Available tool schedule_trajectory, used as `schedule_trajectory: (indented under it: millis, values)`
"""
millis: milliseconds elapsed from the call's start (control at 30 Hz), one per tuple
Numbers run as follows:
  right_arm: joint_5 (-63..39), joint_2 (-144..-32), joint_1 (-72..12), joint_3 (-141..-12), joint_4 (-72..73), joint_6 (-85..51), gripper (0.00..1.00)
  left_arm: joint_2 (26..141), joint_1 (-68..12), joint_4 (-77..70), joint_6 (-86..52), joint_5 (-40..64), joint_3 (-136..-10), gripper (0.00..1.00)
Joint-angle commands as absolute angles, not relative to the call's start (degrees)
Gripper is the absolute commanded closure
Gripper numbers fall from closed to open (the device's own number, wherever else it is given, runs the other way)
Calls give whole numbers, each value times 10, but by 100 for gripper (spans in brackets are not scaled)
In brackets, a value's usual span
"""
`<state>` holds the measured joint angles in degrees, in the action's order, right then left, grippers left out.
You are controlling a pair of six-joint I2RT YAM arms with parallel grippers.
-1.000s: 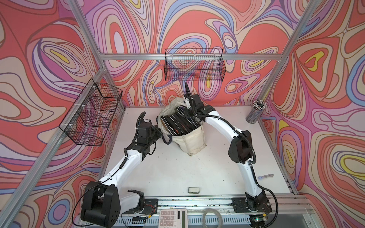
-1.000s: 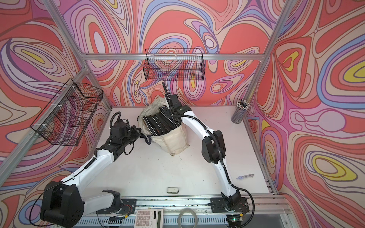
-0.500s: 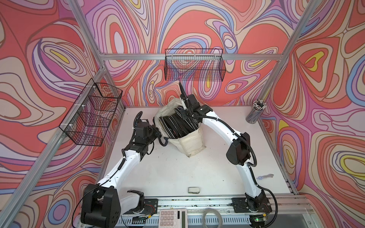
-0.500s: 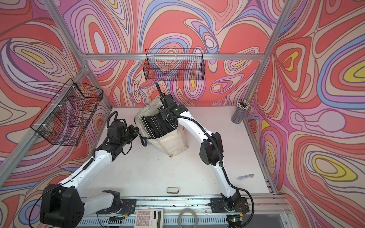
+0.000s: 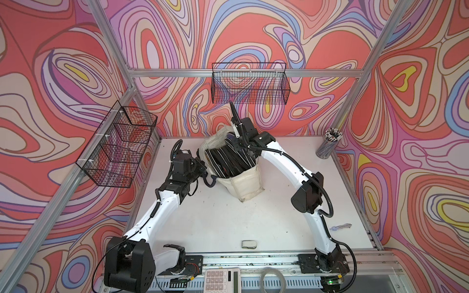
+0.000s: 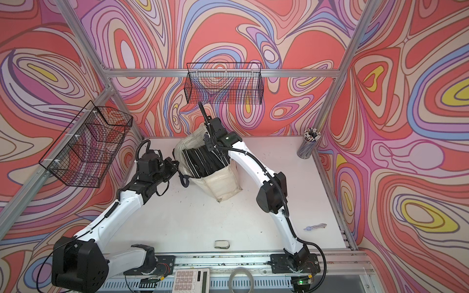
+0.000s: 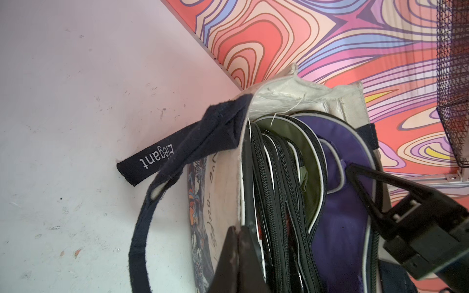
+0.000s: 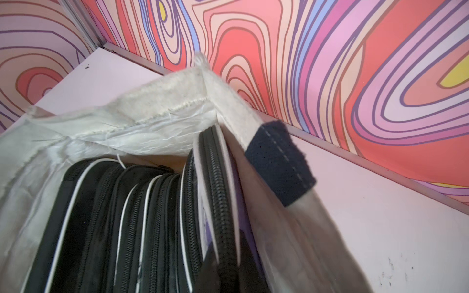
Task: Remove the ping pong set from the canvas bag
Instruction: Pick up the ping pong set from the canvas bag.
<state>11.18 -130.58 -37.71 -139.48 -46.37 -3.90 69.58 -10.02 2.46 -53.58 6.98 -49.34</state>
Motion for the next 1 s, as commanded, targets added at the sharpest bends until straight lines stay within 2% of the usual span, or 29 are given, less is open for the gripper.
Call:
schedule_trajectory:
  millis: [0,400,700,833,967]
  values:
    - [126,-1242,-383,-1433,-455,-34,100,700,-90,7,-532,57,-526,100]
    - [144,-1151,-383,-1446,-455,-38,100,725,-86,-6,-532,86,-536,100]
    - [177,-1039,-383,-1382,-442,-45,100,729,-87,-7,-533,80,-530,100]
    - [220,-987,-377,-1331,-438,-41,100,729,-86,-5,-529,74,-531,100]
    - [228,-922,-338,-1210,-392,-70,100,729,-86,-1,-526,72,-531,100]
